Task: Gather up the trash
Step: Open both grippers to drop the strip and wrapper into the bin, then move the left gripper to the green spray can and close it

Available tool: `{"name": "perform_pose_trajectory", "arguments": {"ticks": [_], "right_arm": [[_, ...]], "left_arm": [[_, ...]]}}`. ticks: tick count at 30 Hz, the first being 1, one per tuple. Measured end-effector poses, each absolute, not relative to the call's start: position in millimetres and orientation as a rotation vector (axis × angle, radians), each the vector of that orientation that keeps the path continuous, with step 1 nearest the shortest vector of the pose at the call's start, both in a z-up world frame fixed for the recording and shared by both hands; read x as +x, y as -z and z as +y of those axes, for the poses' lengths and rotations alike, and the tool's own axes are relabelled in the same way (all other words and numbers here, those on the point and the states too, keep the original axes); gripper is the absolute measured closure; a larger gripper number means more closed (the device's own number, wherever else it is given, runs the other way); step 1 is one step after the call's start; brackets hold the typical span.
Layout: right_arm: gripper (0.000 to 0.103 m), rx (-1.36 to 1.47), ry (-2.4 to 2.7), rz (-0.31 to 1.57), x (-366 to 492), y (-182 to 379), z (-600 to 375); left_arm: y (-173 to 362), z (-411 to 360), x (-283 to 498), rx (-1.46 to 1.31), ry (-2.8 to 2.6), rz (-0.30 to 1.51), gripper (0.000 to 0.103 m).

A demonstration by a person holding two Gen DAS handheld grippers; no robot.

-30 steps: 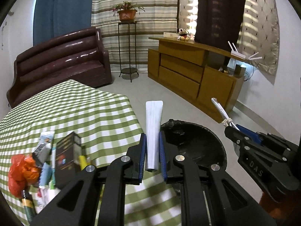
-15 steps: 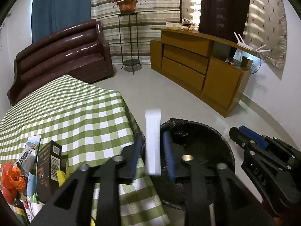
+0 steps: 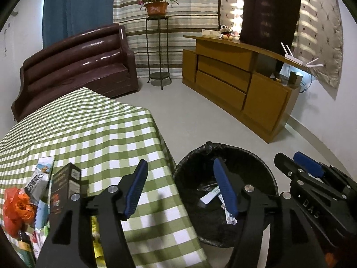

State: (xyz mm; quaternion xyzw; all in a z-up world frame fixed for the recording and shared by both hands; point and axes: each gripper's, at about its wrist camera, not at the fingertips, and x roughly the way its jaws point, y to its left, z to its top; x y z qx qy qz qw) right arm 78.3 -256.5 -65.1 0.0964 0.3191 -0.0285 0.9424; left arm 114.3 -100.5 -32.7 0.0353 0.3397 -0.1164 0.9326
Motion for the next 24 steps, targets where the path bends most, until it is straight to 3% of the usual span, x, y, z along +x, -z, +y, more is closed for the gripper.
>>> {"name": "perform_pose_trajectory", "arguments": {"ticks": [8, 24], "right_arm": [[0.046, 0.205, 0.007, 0.681, 64.8, 61.5, -232.1], [0.046, 0.103, -0.187, 0.727, 33.3, 57.1, -123.7]], "left_arm": [[22.6, -67.6, 95.0, 0.059, 0.205, 0.689, 0.041], [20.7, 49.1, 34.5, 0.037, -0.004, 0.718, 0.040]]}}
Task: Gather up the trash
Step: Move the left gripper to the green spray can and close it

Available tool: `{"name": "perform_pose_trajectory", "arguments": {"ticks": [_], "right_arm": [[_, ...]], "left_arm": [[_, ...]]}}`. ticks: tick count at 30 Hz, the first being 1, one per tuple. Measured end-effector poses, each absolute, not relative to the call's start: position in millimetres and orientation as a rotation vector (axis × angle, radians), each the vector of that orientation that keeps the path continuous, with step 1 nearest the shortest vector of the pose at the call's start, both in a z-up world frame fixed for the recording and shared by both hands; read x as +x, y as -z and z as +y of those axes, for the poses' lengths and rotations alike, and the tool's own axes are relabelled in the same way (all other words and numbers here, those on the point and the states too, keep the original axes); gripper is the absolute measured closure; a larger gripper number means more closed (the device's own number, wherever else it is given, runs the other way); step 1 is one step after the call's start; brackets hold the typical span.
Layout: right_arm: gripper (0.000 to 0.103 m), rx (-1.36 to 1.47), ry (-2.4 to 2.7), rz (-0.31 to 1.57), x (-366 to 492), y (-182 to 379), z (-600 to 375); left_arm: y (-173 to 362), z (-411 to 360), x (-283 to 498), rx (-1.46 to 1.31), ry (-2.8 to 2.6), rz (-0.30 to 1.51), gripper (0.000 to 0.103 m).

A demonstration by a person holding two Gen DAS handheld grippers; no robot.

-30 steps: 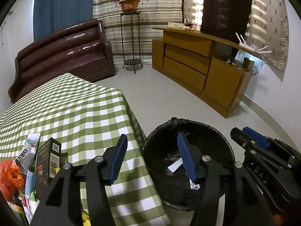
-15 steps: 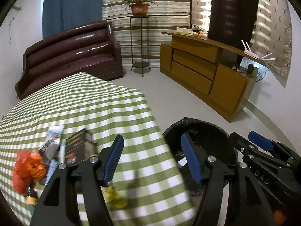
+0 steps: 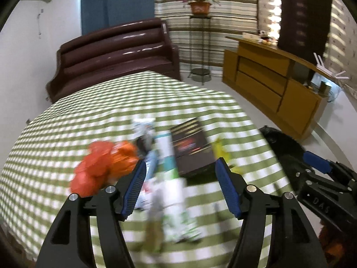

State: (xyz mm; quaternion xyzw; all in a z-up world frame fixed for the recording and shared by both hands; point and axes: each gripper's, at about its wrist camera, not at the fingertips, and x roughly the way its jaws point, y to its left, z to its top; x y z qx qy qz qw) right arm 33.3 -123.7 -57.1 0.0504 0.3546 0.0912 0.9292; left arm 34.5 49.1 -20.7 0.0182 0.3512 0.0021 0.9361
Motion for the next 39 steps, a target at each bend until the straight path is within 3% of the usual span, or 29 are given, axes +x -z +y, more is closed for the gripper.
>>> {"name": "perform_pose_trajectory", "arguments": {"ticks": [18, 21, 28, 39], "right_arm": [[0.046, 0.019, -0.315, 0.751, 8.3, 58.1, -45.7], [0.046, 0.017, -0.319, 0.755, 7.9, 59.0, -42.4], [0.046, 0.010, -0.329, 0.768, 8.3, 63.0, -34.1], [0.046, -0.014, -0.376, 0.774, 8.3, 63.1, -11.1]], "left_arm": [[56.3, 128.1, 10.4, -0.011, -0.144, 0.819, 0.040], [62.4, 132.1, 10.5, -0.012, -0.148, 0.842, 0.048], [69.9, 133.7, 9.1, 0.005, -0.120, 0.862, 0.079], [64.1, 141.7, -4.7, 0.000, -0.095, 0.839, 0.079]]}}
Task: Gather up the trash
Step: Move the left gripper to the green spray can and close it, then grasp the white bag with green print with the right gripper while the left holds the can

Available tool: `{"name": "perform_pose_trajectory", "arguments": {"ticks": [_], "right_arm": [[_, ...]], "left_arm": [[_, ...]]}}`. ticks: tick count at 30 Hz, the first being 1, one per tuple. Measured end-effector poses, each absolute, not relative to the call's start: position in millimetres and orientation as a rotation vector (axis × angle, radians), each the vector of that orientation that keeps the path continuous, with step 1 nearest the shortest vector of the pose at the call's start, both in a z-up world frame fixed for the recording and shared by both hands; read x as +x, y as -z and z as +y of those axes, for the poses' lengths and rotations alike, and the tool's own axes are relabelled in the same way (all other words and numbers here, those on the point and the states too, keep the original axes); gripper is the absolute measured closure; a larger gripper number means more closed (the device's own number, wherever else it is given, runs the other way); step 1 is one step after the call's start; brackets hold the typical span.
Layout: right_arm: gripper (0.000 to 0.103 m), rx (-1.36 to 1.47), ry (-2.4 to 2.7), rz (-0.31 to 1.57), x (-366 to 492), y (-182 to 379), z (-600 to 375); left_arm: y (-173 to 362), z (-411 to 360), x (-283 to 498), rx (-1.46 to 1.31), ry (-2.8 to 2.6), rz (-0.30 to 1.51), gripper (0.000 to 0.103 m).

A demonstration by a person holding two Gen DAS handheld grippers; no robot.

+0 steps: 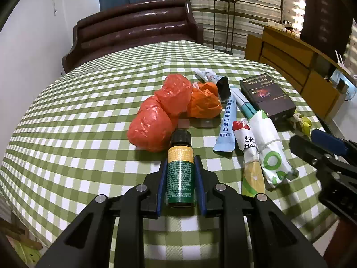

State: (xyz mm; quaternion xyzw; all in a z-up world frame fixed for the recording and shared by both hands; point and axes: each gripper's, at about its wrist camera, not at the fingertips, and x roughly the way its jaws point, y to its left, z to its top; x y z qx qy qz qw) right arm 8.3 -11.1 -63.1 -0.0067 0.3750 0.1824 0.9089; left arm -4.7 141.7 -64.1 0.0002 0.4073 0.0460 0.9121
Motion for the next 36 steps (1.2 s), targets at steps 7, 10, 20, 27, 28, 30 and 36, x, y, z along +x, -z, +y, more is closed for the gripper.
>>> {"name": "perform_pose_trajectory", "arguments": {"ticks": [7, 10, 20, 27, 28, 30, 36], "right_arm": [[0.047, -0.044, -0.401, 0.782, 9.0, 68.0, 7.2], [0.048, -0.056, -0.408, 0.785, 8.5, 69.4, 15.2], [0.055, -0.088, -0.429, 0.795, 7.9, 69.7, 29.1], [0.056, -0.097, -0.431, 0.806, 9.7, 73.7, 35.3], [0.056, -0.096, -0.430, 0.808, 10.1, 74.4, 35.3], [0.063, -0.099, -0.427, 0.820, 11.5, 77.0, 35.6], [0.072, -0.099, -0.428, 0.814, 8.9, 77.1, 32.8]], "left_arm": [[58.5, 151.4, -20.0, 0.024, -0.110, 0.807, 0.079], [58.7, 154.4, -18.9, 0.027, -0.123, 0.801, 0.079], [55.6, 154.0, -9.9, 0.011, -0.111, 0.797, 0.079], [56.8, 160.1, -11.9, 0.002, -0.129, 0.793, 0.079], [56.7, 160.3, -11.6, 0.002, -0.131, 0.792, 0.079], [57.2, 161.0, -11.3, 0.000, -0.133, 0.792, 0.079], [59.0, 160.0, -11.6, -0.008, -0.126, 0.795, 0.079]]}}
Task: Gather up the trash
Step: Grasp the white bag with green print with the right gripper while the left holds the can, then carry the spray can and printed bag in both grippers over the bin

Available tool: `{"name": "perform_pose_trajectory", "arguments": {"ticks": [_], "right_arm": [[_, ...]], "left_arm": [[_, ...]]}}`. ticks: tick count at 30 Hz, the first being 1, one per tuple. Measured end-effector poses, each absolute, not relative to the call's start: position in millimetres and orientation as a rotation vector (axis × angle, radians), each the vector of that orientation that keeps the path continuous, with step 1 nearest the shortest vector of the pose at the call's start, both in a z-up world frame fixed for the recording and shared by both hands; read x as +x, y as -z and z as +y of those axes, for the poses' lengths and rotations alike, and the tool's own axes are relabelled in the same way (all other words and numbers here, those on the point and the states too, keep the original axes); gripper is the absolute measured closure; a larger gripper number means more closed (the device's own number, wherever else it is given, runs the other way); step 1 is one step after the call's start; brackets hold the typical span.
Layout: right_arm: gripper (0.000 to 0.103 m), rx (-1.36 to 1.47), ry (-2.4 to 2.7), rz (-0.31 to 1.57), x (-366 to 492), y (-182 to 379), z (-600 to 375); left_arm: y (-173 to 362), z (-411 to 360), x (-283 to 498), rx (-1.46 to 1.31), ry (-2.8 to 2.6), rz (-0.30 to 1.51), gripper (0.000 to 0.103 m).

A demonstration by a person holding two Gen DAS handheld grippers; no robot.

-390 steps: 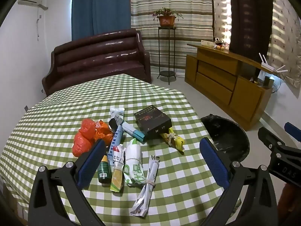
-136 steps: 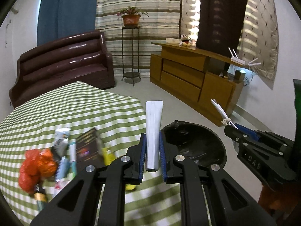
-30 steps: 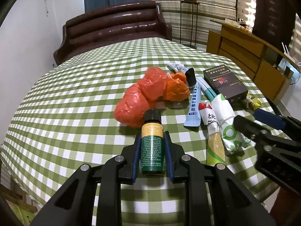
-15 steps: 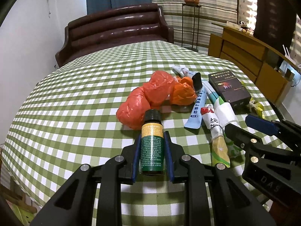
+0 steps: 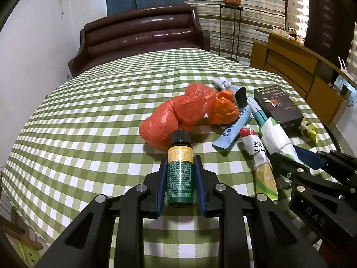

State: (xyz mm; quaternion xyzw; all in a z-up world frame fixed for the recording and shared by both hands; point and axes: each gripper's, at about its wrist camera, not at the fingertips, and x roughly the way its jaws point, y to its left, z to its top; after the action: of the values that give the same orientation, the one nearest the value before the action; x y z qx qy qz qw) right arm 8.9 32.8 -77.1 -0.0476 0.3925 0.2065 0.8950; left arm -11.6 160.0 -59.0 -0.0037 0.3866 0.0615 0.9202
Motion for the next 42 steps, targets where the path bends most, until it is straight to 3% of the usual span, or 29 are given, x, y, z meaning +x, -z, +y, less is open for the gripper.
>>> {"name": "perform_pose_trajectory", "arguments": {"ticks": [19, 42], "right_arm": [[0.073, -0.048, -0.334, 0.656, -1.8, 33.6, -42.7], [0.073, 0.045, -0.044, 0.593, 41.7, 29.2, -194.2]], "left_arm": [[28.9, 115.1, -13.1, -0.018, -0.001, 0.715, 0.079], [18.4, -42.8, 61.4, 0.106, 0.231, 0.639, 0.079]]}}
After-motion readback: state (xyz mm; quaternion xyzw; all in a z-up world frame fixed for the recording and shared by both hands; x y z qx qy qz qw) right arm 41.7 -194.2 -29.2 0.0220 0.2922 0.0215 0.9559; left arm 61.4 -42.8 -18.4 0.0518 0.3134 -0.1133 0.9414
